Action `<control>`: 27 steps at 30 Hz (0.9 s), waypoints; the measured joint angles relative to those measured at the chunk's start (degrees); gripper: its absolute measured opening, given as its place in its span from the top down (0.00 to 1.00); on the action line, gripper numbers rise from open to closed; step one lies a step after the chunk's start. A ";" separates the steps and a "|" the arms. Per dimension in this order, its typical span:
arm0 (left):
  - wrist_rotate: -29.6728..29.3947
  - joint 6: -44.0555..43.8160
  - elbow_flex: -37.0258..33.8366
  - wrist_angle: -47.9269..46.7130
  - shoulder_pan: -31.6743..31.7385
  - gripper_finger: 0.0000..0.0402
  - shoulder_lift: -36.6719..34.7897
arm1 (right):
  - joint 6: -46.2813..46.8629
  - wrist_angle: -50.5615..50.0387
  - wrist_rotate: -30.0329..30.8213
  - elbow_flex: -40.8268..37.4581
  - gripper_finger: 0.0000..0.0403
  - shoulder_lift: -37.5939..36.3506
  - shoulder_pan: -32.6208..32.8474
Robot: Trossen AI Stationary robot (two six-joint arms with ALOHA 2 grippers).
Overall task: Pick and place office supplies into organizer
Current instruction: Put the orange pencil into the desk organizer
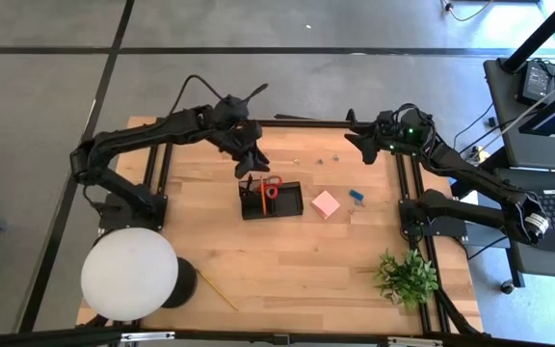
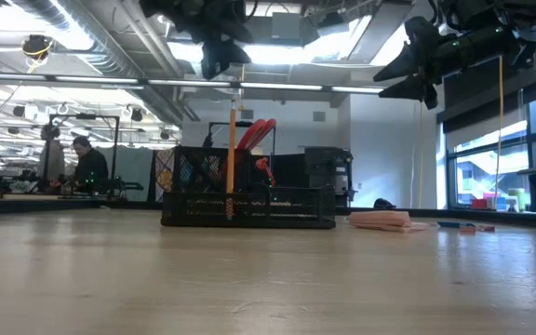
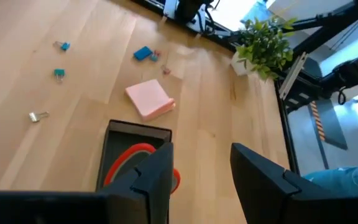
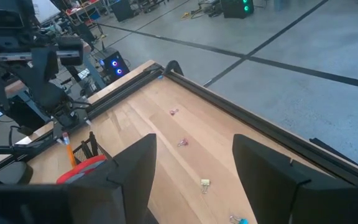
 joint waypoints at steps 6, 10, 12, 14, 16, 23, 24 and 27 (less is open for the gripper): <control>-5.72 0.10 2.82 -8.34 0.02 0.62 2.48 | 0.04 0.02 0.00 0.00 0.46 0.00 -0.02; -5.99 0.35 3.91 -11.11 -0.25 0.62 4.71 | 0.06 0.02 0.00 0.00 0.46 0.00 -0.02; -6.07 0.33 3.95 -11.32 -0.46 0.61 5.30 | 0.14 0.02 0.00 0.00 0.46 0.00 0.02; -6.01 0.33 4.05 -11.29 -0.48 0.61 5.75 | 1.27 0.02 -0.01 0.00 0.46 0.00 -0.02; -6.22 0.06 4.05 -12.59 -0.48 0.61 6.24 | 1.53 0.02 -0.02 0.00 0.46 0.00 0.00; -6.44 -0.46 4.01 -13.94 -0.98 0.61 6.78 | 1.53 0.05 -0.02 0.00 0.46 0.00 -0.02; -6.42 -0.50 4.01 -13.98 -1.20 0.61 6.78 | 1.53 0.07 -0.02 0.00 0.46 0.01 -0.01; -6.63 -0.07 4.01 -13.96 -1.50 0.61 6.77 | 1.51 0.09 -0.02 0.00 0.46 0.00 -0.01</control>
